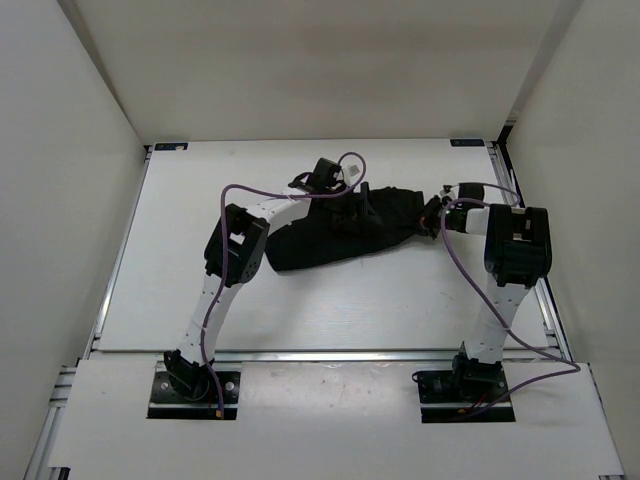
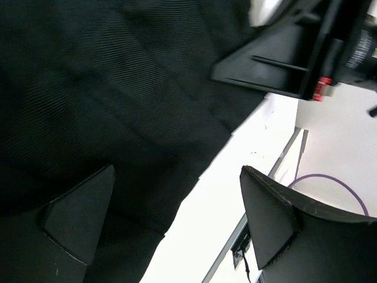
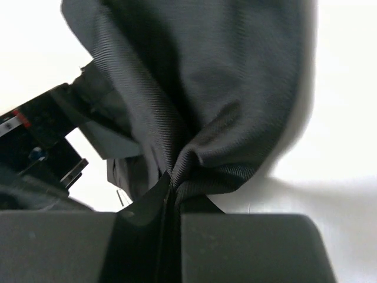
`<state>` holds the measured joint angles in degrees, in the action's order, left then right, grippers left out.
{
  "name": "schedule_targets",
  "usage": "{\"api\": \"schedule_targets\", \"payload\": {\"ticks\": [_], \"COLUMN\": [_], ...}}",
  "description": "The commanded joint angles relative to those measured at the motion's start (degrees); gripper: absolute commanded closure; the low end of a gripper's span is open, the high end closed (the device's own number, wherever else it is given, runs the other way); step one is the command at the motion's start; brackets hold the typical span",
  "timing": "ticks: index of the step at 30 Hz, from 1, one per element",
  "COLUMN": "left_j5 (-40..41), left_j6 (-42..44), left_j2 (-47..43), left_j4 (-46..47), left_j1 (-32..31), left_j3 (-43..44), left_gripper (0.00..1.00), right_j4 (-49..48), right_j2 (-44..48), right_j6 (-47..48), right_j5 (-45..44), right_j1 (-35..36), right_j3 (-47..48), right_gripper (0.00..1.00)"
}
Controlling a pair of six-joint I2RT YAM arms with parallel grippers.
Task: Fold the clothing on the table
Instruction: Fold the skirt
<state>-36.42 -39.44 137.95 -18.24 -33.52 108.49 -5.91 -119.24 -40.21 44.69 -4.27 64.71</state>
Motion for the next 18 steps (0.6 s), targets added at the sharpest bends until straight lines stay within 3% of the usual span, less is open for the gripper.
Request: {"api": "schedule_targets", "payload": {"ticks": [1,3,11,18], "left_j5": [-0.31,0.82,6.1,11.28], "left_j6": [-0.19,-0.72,-7.75,-5.04], "left_j2": [-4.96,-8.2,-24.74,-29.49], "left_j4": [1.01,3.37,19.8,13.15], "left_j1": [0.73,1.17,5.12,7.15], "left_j3": [-0.11,-3.53,-30.76,-39.22], "left_gripper": [0.02,0.02,0.01,0.01], "right_j4": [2.03,4.05,15.22,20.32], "right_j2": [7.52,9.64,14.74,15.09], "right_j6": [3.28,4.34,16.56,26.13], "right_j5": [-1.18,-1.0,-2.06,-3.47], "right_j1": [-3.01,-4.07,-8.81,-9.44], "right_j3": [-1.33,-1.6,0.33,5.51], "right_gripper": [1.0,1.0,1.0,1.0]}}
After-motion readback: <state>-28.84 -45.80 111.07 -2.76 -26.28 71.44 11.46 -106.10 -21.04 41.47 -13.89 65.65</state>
